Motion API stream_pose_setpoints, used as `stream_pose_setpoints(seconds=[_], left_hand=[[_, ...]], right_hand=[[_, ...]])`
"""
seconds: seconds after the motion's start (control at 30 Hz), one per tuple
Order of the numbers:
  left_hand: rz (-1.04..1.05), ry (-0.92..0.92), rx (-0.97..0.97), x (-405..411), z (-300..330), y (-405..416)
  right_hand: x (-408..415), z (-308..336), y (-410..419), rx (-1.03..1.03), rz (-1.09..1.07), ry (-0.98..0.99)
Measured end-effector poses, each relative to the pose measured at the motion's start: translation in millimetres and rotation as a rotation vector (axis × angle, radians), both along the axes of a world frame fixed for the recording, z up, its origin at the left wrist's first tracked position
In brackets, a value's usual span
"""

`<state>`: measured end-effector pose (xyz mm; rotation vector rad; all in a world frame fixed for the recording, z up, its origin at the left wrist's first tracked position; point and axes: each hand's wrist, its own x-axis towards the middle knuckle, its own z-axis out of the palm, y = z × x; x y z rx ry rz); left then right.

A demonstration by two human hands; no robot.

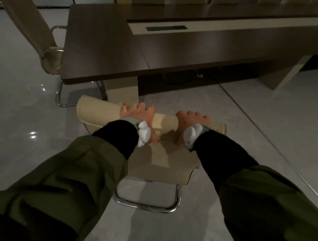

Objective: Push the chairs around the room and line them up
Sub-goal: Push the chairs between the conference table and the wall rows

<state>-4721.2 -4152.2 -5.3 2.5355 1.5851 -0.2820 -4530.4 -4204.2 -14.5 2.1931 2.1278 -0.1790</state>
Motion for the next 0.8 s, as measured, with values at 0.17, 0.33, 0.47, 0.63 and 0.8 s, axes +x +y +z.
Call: stream_pose_setpoints(seconds=[0.17,0.33,0.47,0.63,0.8], left_hand=[[0.057,-0.004,-0.012,48,5,17],[0.143,0.011,-0.013,95,5,32],[0.171,0.014,-0.001,128,-4,40],[0.211,0.012,0.004,169,-5,61],[0.241,-0.004,-0.024,199,-6,88]], right_hand=[[52,2,29,0.001,0.062,0.011],[94,2,56,-0.025,0.110,0.023],[129,5,74,-0.195,0.133,-0.018],[170,-3,100,-0.016,0.176,-0.036],[202,0,130,0.002,0.200,-0.033]])
